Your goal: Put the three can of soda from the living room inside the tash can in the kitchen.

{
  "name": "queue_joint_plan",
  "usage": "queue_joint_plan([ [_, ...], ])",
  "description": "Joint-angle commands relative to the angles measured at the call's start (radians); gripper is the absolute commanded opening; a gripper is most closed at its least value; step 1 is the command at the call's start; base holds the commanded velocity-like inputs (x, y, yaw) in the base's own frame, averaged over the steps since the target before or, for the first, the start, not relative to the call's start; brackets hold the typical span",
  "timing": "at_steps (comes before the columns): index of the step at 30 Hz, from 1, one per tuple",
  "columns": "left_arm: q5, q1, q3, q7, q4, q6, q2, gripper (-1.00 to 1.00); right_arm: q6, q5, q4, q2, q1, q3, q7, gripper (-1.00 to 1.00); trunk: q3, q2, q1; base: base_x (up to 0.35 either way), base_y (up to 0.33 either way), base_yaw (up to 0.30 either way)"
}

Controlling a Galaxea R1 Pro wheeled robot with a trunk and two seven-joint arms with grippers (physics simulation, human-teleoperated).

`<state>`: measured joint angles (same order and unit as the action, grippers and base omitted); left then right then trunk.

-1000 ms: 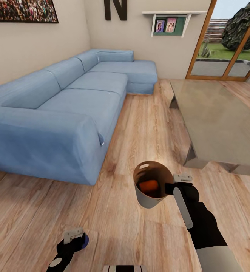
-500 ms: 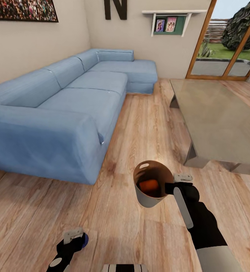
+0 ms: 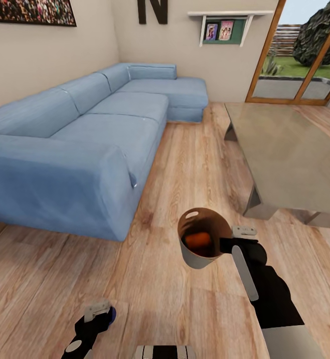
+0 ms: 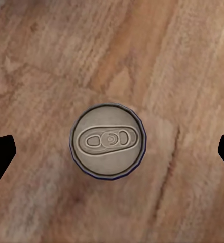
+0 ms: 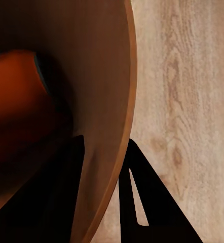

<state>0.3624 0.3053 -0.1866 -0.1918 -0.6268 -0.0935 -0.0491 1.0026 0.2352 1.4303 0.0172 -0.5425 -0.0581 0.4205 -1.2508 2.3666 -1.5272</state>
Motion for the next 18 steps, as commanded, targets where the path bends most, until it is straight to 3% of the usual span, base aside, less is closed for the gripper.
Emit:
queue_joint_plan([
  [1, 0.0, 0.0, 0.0, 0.0, 0.0, 0.0, 0.0, 1.0, -0.002, 0.001, 0.001, 0.0, -0.001, 0.0, -0.002, -1.0, -0.003, 0.007, -0.004, 0.0, 0.0, 0.0],
  [18, 0.0, 0.0, -0.001, 0.0, 0.0, 0.0, 0.0, 1.0, -0.003, 0.001, 0.001, 0.0, -0.001, 0.0, -0.002, -1.0, -0.009, 0.021, -0.011, 0.026, 0.0, 0.0],
])
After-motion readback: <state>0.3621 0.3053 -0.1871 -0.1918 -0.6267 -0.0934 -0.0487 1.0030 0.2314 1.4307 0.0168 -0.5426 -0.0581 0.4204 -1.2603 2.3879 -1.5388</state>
